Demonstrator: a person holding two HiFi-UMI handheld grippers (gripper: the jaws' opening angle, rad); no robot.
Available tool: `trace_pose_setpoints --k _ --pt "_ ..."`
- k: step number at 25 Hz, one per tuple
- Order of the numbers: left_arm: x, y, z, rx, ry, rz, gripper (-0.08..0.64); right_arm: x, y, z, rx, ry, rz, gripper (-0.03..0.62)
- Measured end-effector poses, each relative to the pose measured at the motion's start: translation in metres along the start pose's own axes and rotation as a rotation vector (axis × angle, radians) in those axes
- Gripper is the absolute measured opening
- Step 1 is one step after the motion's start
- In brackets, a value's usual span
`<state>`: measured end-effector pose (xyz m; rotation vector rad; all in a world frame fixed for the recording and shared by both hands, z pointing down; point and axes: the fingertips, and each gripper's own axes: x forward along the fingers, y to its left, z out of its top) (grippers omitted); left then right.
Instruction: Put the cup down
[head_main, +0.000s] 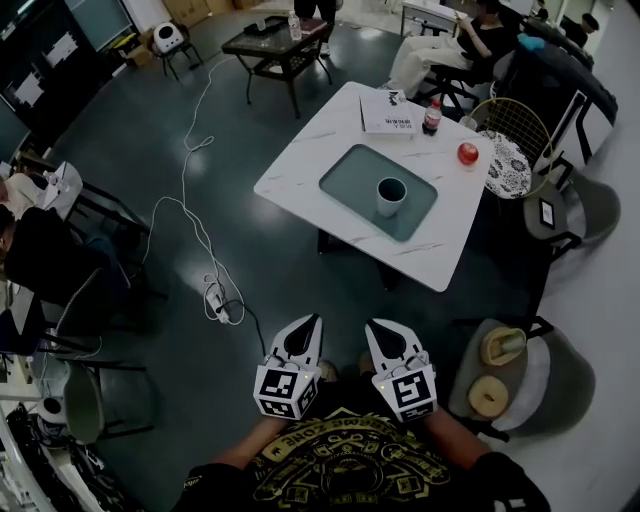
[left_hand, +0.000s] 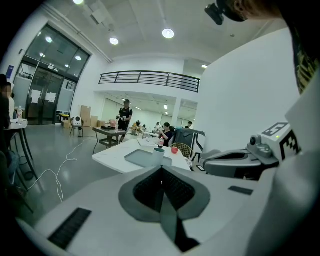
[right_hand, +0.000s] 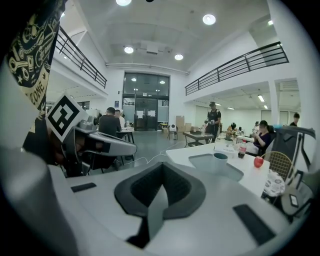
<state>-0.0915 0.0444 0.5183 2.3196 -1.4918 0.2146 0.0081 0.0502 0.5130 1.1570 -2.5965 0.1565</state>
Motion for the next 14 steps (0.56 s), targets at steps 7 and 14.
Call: trace_pose_setpoints --k 7,14 --pt "-0.008 0.009 -0.008 -0.015 0.003 -0.045 0.009 0.002 0.016 -0.001 0.007 0.039 -0.035 0.005" --pt "-0.018 0.027 -0.018 -0.029 0.008 -0.075 0.009 0.014 0.032 -0.007 -0.007 0.046 -0.075 0.005"
